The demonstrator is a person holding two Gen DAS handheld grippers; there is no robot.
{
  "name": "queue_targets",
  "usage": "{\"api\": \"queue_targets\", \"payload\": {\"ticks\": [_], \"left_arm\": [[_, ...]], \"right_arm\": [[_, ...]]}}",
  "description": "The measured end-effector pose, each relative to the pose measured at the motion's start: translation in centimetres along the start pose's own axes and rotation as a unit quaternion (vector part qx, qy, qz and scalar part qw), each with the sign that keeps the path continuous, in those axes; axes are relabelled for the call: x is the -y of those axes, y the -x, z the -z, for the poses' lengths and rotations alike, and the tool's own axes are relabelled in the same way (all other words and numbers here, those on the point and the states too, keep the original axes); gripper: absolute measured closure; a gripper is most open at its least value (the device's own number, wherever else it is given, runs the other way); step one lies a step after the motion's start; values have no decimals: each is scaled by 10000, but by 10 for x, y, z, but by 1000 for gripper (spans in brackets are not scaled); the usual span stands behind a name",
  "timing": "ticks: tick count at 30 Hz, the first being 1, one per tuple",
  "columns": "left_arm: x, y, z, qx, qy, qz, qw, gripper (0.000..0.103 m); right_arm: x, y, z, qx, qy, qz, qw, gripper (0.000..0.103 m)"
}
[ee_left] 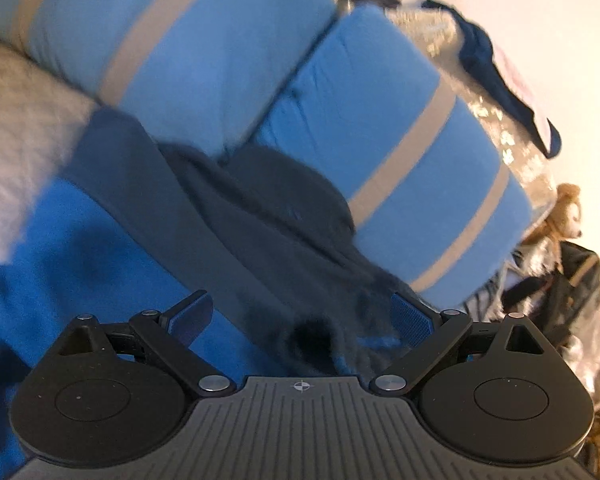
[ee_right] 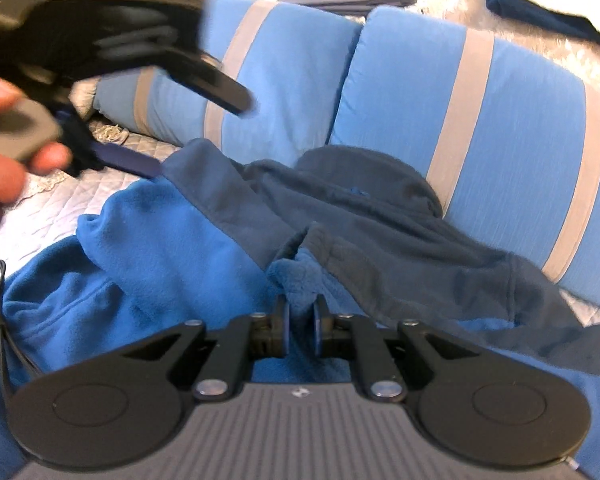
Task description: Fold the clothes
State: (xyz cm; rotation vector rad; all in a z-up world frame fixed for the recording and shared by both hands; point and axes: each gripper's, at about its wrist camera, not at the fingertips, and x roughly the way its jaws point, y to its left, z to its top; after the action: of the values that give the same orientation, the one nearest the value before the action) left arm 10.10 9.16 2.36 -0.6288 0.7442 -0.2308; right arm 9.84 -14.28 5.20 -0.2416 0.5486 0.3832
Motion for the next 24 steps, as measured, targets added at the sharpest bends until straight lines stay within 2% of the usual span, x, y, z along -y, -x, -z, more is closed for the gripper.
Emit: {"api": "queue_targets", "payload": {"ticks": [5, 7, 9, 12, 14, 16, 19, 21, 24], "left_arm": [[-28, -30, 18, -633, 686, 566, 9940, 7], [-34, -34, 19, -829, 1011, 763, 9885, 7], [-37, -36, 21, -864, 1177, 1069, 9835, 7], [-40, -44, 25, -1053, 1481, 1264, 9752, 7], [-43, -50, 28, -1170, 1770, 1424, 9668, 9], [-47, -57, 31, -1258, 2024, 1563, 9585, 16], [-52, -63, 33, -1318, 2268, 1570, 9521, 29], [-56, -62, 33, -1368, 2357, 1522, 9501, 48], [-59, -62, 33, -1399, 2358, 1400, 9514, 62]], "right_arm": [[-8, 3, 1, 126, 380, 156, 9991, 91], [-13, 3, 2, 162, 587, 209, 9979, 91], [-20, 3, 4, 198, 861, 283, 9957, 91], [-31, 4, 8, 270, 1326, 397, 9900, 91], [-39, 5, 12, 321, 1670, 447, 9844, 91], [-48, 6, 16, 369, 2016, 478, 9776, 91], [-60, 7, 22, 445, 2507, 520, 9656, 90], [-66, 8, 26, 493, 2741, 517, 9590, 90], [-73, 8, 31, 527, 2992, 497, 9514, 90]]}}
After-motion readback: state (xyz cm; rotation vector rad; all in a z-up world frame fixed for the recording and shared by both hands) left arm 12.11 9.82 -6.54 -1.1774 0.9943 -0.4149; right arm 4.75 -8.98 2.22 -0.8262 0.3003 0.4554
